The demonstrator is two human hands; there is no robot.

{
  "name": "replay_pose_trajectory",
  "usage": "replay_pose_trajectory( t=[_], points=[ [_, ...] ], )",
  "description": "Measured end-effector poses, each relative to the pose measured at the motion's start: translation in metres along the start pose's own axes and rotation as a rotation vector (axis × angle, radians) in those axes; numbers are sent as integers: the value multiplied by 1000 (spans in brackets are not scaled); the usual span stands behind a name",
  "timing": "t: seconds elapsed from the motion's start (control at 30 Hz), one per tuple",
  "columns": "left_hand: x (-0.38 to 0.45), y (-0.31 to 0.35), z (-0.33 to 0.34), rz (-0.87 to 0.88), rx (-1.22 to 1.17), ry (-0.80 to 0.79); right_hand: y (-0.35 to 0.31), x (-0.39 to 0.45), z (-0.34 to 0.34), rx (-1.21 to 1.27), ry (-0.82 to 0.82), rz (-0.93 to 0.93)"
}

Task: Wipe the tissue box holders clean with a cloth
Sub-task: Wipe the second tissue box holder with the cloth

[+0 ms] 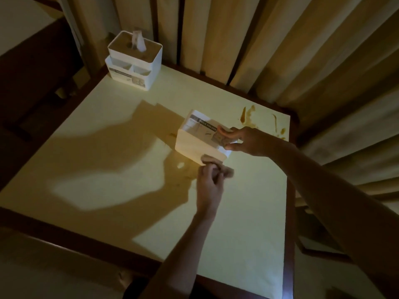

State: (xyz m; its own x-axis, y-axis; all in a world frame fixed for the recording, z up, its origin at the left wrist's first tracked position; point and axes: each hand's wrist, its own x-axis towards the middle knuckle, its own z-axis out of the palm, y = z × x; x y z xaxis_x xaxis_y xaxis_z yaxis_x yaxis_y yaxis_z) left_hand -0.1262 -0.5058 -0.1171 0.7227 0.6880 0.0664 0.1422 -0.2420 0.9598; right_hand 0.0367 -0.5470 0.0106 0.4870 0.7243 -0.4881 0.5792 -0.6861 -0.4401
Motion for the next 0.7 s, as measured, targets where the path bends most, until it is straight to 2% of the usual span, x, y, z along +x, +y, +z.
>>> replay_pose_trajectory(
  t=[0.2,0.3,0.4,0.47,0.53,0.6,0.7],
  points=[
    [89,-41,-72,-126,197,231,5,1,2,40,-10,-21],
    [105,-43,-79,-114,330,226,5,1,2,54,4,-23],
    [85,-32,-58,-124,320,221,5,2,2,77,-7,-24],
    [61,-24,-35,-191,242,133,7,3,4,97,-19,-25],
    [35,-14,-15,-254,156,-28,7,3,5,98,-19,-19],
    [16,-8,0,-165,205,-123,6,3,4,98,-8,-13],
    [12,-14,-9,-29,286,-184,5,2,2,98,-16,-16]
  ],
)
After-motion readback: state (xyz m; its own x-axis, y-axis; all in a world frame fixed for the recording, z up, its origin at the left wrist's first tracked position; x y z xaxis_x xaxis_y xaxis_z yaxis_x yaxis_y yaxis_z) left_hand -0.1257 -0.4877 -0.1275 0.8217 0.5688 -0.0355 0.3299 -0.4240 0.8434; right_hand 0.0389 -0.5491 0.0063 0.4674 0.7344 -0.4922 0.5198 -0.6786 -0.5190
